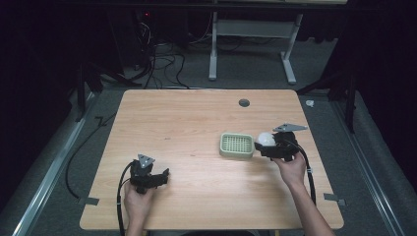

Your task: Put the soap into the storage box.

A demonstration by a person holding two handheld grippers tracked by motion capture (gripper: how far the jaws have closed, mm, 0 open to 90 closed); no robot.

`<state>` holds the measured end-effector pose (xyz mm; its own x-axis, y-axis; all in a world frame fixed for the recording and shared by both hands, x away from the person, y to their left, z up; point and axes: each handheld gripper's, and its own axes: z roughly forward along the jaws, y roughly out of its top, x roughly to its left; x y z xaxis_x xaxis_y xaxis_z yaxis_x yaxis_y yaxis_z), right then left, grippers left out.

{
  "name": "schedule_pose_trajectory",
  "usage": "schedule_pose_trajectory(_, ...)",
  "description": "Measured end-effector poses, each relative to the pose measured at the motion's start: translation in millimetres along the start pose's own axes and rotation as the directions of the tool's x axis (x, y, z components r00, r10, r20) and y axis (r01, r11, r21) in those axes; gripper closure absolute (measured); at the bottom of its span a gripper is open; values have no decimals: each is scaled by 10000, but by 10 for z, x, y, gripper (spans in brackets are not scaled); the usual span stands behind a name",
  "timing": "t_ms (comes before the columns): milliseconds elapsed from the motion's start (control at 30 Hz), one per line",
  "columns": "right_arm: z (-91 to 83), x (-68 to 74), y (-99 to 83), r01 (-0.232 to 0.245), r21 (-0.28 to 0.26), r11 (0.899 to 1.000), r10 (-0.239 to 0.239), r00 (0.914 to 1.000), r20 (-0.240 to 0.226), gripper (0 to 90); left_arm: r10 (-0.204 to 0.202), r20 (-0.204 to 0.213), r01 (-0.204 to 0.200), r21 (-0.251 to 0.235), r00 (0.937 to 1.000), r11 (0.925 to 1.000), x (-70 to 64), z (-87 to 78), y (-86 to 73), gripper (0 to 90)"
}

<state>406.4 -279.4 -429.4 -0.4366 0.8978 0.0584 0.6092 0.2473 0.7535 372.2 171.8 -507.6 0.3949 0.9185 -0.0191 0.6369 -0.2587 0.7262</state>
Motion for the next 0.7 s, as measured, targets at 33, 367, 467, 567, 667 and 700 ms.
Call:
schedule_pose_trajectory(33,8,15,22,41,-8,10000,-41,10000,-67,244,4,2,-4,2,10000,10000,0,0,0,161)
schedule_pose_trajectory(367,42,116,120,268,-39,9996,-269,9992,-293,244,1,3,-1,0,10000,10000,0,0,0,161)
schedule_pose_trajectory(467,58,152,151,358,-33,9994,-359,9988,-343,244,2,3,-2,0,10000,10000,0,0,0,161)
schedule_pose_trajectory(567,78,186,176,455,-120,9989,-459,9982,-395,244,0,4,0,-2,10000,10000,0,0,0,161)
schedule_pose_trajectory(667,105,208,184,437,-79,9990,-441,9980,-464,244,0,6,0,-1,10000,10000,0,0,0,161)
schedule_pose_trajectory(700,120,212,186,485,-74,9988,-488,9977,-472,244,1,6,-1,0,10000,10000,0,0,0,161)
